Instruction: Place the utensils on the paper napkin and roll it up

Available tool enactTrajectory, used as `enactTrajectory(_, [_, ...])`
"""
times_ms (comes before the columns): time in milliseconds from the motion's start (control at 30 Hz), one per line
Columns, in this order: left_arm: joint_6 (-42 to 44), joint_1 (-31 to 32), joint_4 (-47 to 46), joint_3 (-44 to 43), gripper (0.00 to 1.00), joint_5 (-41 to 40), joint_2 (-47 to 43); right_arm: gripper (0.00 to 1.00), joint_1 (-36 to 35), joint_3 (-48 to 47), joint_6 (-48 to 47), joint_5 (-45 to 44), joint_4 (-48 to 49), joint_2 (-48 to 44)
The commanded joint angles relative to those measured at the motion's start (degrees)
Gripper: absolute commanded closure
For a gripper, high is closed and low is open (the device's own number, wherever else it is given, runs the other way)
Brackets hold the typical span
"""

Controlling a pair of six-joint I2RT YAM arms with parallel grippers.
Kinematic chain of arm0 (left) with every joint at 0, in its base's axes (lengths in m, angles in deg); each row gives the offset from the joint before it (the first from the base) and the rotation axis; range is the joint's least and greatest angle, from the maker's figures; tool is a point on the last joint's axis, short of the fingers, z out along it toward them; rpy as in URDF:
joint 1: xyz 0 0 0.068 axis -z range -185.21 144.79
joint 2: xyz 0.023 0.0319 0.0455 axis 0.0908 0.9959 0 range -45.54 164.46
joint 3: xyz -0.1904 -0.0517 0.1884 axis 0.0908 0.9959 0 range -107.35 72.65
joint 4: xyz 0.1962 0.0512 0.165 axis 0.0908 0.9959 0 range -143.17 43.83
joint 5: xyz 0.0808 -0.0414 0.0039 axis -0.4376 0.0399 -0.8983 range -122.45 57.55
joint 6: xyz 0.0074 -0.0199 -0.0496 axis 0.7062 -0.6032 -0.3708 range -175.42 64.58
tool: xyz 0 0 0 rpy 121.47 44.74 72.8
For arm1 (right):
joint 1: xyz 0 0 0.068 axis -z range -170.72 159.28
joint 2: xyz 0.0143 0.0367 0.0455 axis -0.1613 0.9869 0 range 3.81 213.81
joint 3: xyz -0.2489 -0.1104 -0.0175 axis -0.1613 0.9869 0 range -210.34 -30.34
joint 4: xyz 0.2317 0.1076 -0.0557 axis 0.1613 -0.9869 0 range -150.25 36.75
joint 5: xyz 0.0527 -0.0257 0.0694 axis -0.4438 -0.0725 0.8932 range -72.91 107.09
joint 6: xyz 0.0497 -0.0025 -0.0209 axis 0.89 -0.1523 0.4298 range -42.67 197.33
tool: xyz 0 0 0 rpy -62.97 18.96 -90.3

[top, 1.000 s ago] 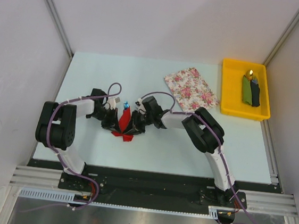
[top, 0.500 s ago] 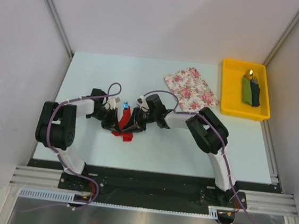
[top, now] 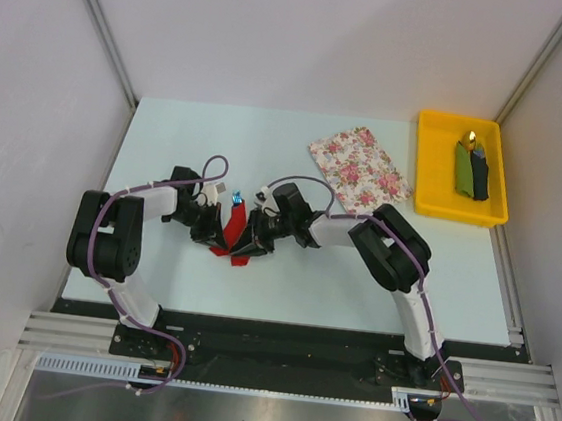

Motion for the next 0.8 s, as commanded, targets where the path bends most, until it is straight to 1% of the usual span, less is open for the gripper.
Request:
enactTrajectory(0, [1.37, 0.12, -0.67, -0.21, 1.00, -3.68, 0.35, 0.75, -0.87, -0.27, -0.59, -0.20, 2.05, 1.94])
enactTrajectory(167, [1.20, -0.14, -0.75, -0.39, 1.00, -3.06, 0.27, 0.77, -1.40, -0.36, -0.24, -0.11, 1.26, 3.97])
enactTrajectory(233, [1.28, -0.14, -0.67, -0.47, 1.00, -3.15, 0.35, 0.77, -1.31, 0.42, 0.90, 1.03, 2.92, 4.41])
enactTrajectory(367, [1.46, -0.14, -0.58, -0.30, 1.00, -3.41, 0.53, 0.77, -1.31, 0.17, 1.43, 2.87, 6.78, 2.22])
enactTrajectory(467, [1.46, -0.14, -0.67, -0.12, 1.00, -3.59, 0.62, 0.76, -0.70, -0.88, 1.61, 4.10, 7.84, -0.16])
enactTrajectory(567, [1.64, -0.14, -0.58, -0.12, 1.00, -3.50, 0.44, 0.75, 0.09, -0.80, 3.45, 4.81, 9.95, -2.09])
enactTrajectory(767, [1.72, -0.14, -0.58, 0.05, 1.00, -3.67, 0.27, 0.76, 2.38, 1.75, 5.66, 3.49, 12.07, -1.84])
